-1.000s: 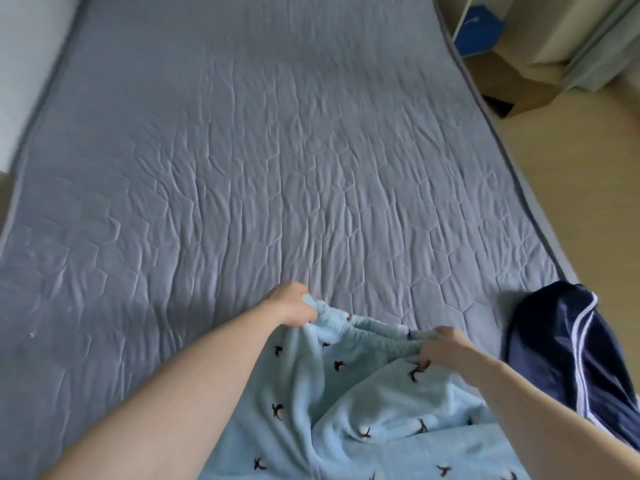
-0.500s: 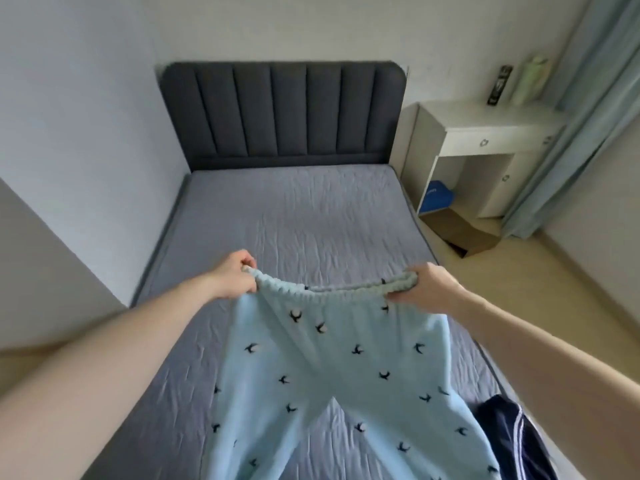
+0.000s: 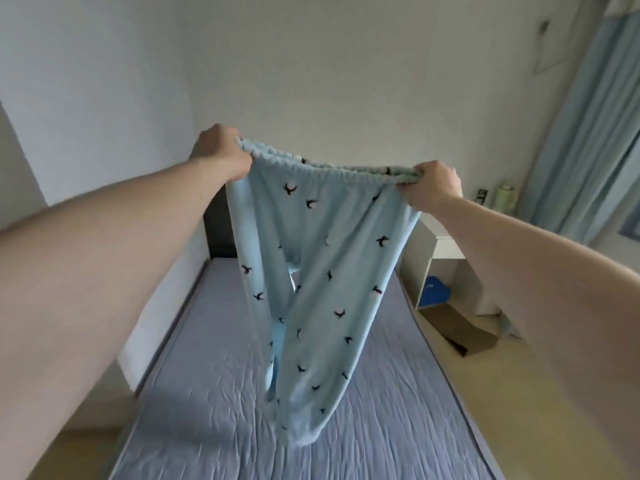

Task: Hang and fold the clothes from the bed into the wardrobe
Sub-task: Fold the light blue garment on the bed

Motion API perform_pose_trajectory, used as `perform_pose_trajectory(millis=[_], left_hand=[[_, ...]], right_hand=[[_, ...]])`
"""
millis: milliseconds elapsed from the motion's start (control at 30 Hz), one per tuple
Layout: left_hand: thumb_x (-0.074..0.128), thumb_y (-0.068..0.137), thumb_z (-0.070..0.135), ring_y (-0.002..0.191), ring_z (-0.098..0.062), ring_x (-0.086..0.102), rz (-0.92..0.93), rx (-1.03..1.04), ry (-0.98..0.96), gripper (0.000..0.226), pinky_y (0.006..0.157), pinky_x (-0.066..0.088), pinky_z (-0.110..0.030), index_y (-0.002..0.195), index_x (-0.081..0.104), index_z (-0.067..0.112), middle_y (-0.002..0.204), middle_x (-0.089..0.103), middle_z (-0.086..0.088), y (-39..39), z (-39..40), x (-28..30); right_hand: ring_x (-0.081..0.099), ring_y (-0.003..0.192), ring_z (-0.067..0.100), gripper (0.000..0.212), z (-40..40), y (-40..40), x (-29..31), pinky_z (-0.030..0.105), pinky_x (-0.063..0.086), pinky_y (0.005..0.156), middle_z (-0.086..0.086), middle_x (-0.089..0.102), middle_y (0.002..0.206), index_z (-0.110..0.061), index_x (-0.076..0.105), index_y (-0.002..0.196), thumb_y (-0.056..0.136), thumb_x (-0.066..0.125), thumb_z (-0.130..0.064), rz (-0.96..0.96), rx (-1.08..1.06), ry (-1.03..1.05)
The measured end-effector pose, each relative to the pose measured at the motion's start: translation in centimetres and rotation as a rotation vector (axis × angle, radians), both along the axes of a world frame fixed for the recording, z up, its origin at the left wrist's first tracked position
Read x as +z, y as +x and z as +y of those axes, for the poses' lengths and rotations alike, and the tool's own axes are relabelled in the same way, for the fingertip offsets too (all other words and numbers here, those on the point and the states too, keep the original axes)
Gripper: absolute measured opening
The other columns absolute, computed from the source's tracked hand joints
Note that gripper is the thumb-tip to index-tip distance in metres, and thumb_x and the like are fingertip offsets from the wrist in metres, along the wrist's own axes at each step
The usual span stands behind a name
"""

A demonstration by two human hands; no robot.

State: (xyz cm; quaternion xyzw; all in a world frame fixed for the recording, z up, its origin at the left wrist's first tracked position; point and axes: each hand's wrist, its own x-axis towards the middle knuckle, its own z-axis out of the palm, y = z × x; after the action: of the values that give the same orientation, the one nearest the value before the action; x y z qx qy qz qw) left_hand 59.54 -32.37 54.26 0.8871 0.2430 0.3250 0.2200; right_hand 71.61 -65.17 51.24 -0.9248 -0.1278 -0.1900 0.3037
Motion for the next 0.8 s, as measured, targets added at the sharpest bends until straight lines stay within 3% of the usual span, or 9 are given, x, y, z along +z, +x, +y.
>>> perform_pose_trajectory(millis=[67, 167, 267, 367, 400, 467, 633, 800], left_hand=[[0.072, 0.087, 0.023, 0.101, -0.035, 0.067, -0.045, 0.034, 0.005, 0.015, 0.074, 0.044, -0.031, 0.078, 0.061, 0.017, 0.107, 0.072, -0.013, -0.7, 0.6, 2.4], [0.079, 0.082, 0.035, 0.102, -0.032, 0.069, -0.053, 0.043, -0.017, 0.02, 0.075, 0.048, -0.031, 0.09, 0.071, 0.019, 0.106, 0.073, -0.009, -2.4, 1.9, 3.4], [0.081, 0.077, 0.03, 0.09, -0.027, 0.075, 0.024, -0.03, -0.148, 0.027, 0.082, 0.061, -0.037, 0.101, 0.075, 0.02, 0.099, 0.078, -0.006, -3.6, 3.4, 0.8], [0.072, 0.083, 0.024, 0.089, -0.027, 0.068, 0.074, -0.13, -0.178, 0.013, 0.076, 0.052, -0.032, 0.094, 0.069, 0.019, 0.097, 0.072, -0.004, -6.7, 2.9, -3.7], [0.067, 0.089, 0.02, 0.09, -0.028, 0.062, 0.099, -0.159, -0.151, 0.003, 0.074, 0.045, -0.03, 0.091, 0.065, 0.021, 0.097, 0.067, -0.004, -7.7, 2.6, -5.7], [0.061, 0.094, 0.017, 0.09, -0.029, 0.058, 0.162, -0.198, -0.127, 0.013, 0.072, 0.039, -0.03, 0.085, 0.058, 0.025, 0.096, 0.065, -0.004, -10.0, 2.3, -10.6], [0.061, 0.087, 0.009, 0.079, -0.03, 0.059, 0.335, -0.22, -0.207, 0.019, 0.061, 0.038, -0.033, 0.074, 0.056, 0.022, 0.079, 0.064, -0.001, -15.7, 1.5, -25.4], [0.062, 0.081, 0.015, 0.077, -0.028, 0.065, 0.578, -0.258, -0.285, 0.004, 0.059, 0.041, -0.031, 0.078, 0.06, 0.014, 0.075, 0.068, 0.002, -22.2, 0.0, -42.8]], right_hand=[[0.063, 0.082, 0.031, 0.011, 0.6, 0.0, 2.0, 0.034, 0.051, 0.071, 0.011, 0.07, 0.09, -0.017, 0.073, 0.091, 0.091, 0.064, -0.024, -0.045, 0.01, 0.086], [0.062, 0.077, 0.029, 0.015, 0.9, -0.7, 2.6, 0.032, 0.048, 0.066, 0.01, 0.07, 0.089, -0.012, 0.074, 0.094, 0.091, 0.059, -0.011, -0.088, 0.05, 0.154], [0.064, 0.079, 0.029, 0.019, 0.8, -2.0, 0.7, 0.03, 0.047, 0.065, 0.009, 0.07, 0.086, -0.013, 0.074, 0.094, 0.089, 0.057, -0.007, -0.113, 0.101, 0.157], [0.065, 0.078, 0.026, 0.022, 0.5, -4.0, -3.4, 0.033, 0.052, 0.064, 0.003, 0.071, 0.083, -0.017, 0.073, 0.093, 0.087, 0.056, -0.007, -0.081, 0.154, 0.12], [0.065, 0.077, 0.024, 0.022, 0.3, -4.8, -5.2, 0.035, 0.055, 0.065, 0.001, 0.071, 0.082, -0.019, 0.073, 0.092, 0.086, 0.055, -0.007, -0.064, 0.166, 0.097], [0.065, 0.073, 0.021, 0.021, 0.0, -7.0, -9.8, 0.033, 0.054, 0.06, -0.001, 0.069, 0.077, -0.02, 0.071, 0.085, 0.083, 0.056, -0.006, -0.01, 0.199, 0.032], [0.06, 0.071, 0.021, 0.011, -1.5, -12.9, -24.0, 0.029, 0.041, 0.056, -0.002, 0.066, 0.076, -0.021, 0.068, 0.078, 0.079, 0.062, -0.012, 0.189, 0.235, -0.14], [0.06, 0.077, 0.023, 0.008, -3.3, -19.8, -40.2, 0.037, 0.052, 0.065, -0.002, 0.064, 0.088, -0.017, 0.064, 0.087, 0.082, 0.058, -0.016, 0.444, 0.251, -0.349]])
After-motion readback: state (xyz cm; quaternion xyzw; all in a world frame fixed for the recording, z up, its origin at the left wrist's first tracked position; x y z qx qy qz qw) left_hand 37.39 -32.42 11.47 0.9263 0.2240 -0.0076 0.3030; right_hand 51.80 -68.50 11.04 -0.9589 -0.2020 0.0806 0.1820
